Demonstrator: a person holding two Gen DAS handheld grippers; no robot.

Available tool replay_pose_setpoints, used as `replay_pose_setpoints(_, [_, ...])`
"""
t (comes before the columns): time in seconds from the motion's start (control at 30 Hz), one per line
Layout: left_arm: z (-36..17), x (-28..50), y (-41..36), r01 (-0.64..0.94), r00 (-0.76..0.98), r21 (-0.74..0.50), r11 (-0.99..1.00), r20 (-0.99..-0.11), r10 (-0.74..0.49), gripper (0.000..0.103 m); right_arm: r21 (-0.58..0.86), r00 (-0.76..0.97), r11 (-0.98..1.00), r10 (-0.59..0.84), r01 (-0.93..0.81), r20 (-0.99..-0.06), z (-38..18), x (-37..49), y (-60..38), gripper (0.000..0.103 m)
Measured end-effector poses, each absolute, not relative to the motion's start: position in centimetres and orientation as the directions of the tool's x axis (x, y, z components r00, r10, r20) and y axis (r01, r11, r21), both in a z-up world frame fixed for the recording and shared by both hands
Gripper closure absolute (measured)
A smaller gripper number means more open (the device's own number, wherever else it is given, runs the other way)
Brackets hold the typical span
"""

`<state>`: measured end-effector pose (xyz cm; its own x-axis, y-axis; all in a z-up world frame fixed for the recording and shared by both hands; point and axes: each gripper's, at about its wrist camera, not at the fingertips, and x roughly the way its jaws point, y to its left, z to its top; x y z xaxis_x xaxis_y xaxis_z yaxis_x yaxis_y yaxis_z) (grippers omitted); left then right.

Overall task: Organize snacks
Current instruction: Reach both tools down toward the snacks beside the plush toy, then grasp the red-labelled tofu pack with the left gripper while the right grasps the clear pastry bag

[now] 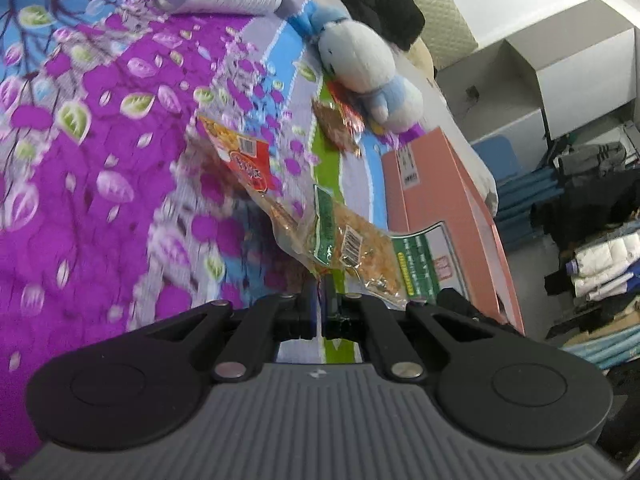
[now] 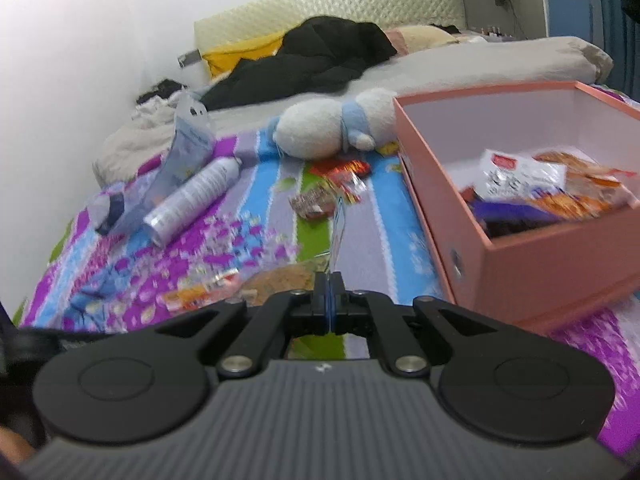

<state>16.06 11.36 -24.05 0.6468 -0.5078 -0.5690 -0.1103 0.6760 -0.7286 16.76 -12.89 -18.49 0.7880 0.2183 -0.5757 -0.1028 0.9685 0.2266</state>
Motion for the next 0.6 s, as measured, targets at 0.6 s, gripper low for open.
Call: replay_pose_setpoints(0.6, [-23.9,10.7,13.3,-0.211,0.585,-0.702,0.68,-0.648,-0.488,0.101,0.145,0.734,0.986,0.16,-0.084,-0.66,-20.1,13.1,-14.7,0.1])
